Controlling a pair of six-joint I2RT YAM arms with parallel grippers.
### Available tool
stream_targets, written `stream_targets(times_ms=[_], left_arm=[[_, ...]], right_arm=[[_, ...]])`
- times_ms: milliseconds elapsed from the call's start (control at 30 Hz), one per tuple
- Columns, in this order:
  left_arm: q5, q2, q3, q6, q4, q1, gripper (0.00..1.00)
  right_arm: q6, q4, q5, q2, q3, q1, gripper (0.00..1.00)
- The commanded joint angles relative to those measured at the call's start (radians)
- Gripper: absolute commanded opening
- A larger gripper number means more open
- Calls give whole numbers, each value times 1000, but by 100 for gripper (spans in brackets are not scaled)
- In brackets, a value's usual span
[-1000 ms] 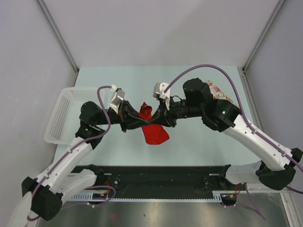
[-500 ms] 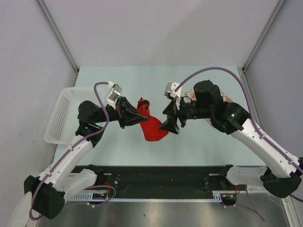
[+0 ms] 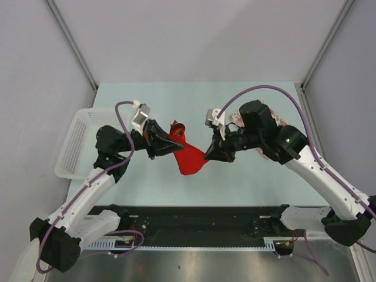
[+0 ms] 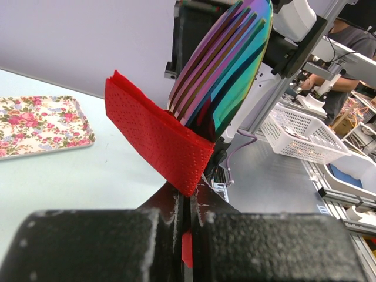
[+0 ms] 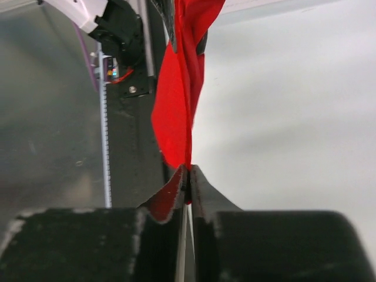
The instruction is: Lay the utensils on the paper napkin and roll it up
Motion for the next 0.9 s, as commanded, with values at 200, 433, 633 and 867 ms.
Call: stream_targets(times_ms=[200, 433, 633, 867], left_arm=[[31, 2, 19, -146, 189, 8, 0], [52, -6, -4, -186, 201, 0, 0], [43, -4, -18, -260, 285, -4, 0], [28, 20, -17, -312, 359, -23, 0]], right_arm=[[-67, 34, -39, 48, 8, -31, 0], [-61, 100, -102, 100, 11, -72, 0], [-64, 129, -154, 142, 22, -92, 0], [-24, 244, -185, 176, -18, -22, 0]])
